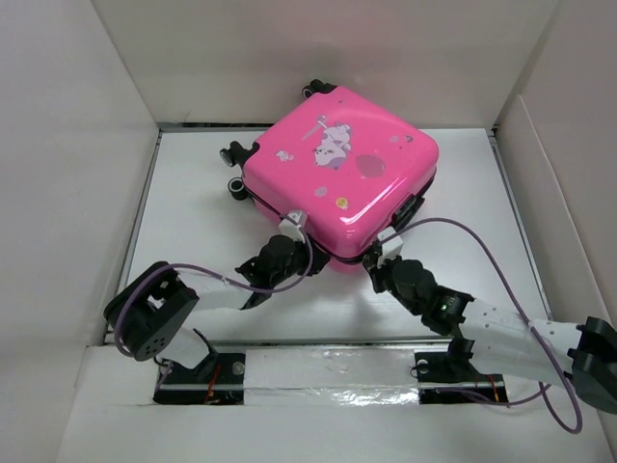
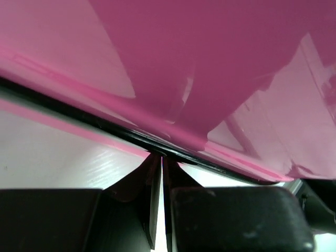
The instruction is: Pack the luggage
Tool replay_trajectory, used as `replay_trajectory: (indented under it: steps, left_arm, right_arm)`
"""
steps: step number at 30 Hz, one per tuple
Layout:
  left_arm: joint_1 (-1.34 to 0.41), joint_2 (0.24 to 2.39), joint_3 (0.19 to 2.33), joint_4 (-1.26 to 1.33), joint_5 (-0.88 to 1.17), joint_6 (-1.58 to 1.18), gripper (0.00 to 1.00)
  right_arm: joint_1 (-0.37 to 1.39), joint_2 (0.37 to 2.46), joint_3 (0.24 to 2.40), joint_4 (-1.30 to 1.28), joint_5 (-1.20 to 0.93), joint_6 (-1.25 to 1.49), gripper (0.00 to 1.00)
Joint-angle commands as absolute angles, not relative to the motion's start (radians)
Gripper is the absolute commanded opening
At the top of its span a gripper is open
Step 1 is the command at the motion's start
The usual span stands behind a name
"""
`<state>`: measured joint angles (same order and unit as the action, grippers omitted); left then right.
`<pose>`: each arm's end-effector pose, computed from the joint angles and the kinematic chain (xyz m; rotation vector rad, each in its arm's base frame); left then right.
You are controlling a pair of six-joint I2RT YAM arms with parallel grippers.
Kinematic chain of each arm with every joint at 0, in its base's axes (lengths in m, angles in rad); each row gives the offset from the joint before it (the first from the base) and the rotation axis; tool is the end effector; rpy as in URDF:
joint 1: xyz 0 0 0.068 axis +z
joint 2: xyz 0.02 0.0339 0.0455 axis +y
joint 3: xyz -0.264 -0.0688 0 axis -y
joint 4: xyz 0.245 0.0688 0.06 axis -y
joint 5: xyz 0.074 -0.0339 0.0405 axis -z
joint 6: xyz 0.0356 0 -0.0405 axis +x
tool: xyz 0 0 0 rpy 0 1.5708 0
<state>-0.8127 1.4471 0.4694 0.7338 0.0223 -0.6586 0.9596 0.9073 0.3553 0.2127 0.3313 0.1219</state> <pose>0.1923 -0.2042 0.1794 0.1668 1.9403 -1.0376 0.1237 0.1563 0.2083 -0.5673 1.8269 0.4196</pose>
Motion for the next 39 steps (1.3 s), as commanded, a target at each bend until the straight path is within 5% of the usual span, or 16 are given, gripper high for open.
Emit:
replay_trajectory:
  steps: [1, 14, 26, 28, 29, 32, 35, 39]
  left_arm:
    - [-0.833, 1.503, 0.65, 0.948, 0.009, -0.69, 0.04]
    - [-0.853, 1.591, 0.718, 0.946, -0.037, -0.677, 0.03]
    - [-0.736, 1.379, 0.558, 0.891, -0.054, -0.723, 0.06]
    - [-0.692, 1.339, 0.552, 0.827, -0.09, -0.719, 0.17]
    - [-0.666, 1.304, 0.555, 0.81, -0.089, -0.726, 0.36]
    - [-0.548, 1.288, 0.625, 0.764, -0.02, -0.736, 0.72]
    - [-0.476, 1.37, 0.769, 0.707, 0.061, -0.741, 0.88]
    - [-0.396, 1.602, 1.029, 0.664, 0.234, -0.77, 0.91]
  right_arm:
    - [1.149, 0.954, 0.474, 0.212, 0.058, 0.207, 0.0]
    - [1.324, 1.227, 0.759, 0.428, -0.008, 0.173, 0.0]
    - [1.189, 0.812, 0.396, 0.203, 0.115, 0.275, 0.0]
    - [1.18, 0.747, 0.388, 0.138, 0.106, 0.259, 0.0]
    - [1.171, 0.73, 0.387, 0.123, 0.101, 0.252, 0.0]
    - [1.16, 0.686, 0.382, 0.068, 0.048, 0.221, 0.0]
    - [1.149, 0.684, 0.376, 0.045, -0.024, 0.212, 0.0]
    - [1.149, 0.713, 0.376, 0.04, -0.08, 0.215, 0.0]
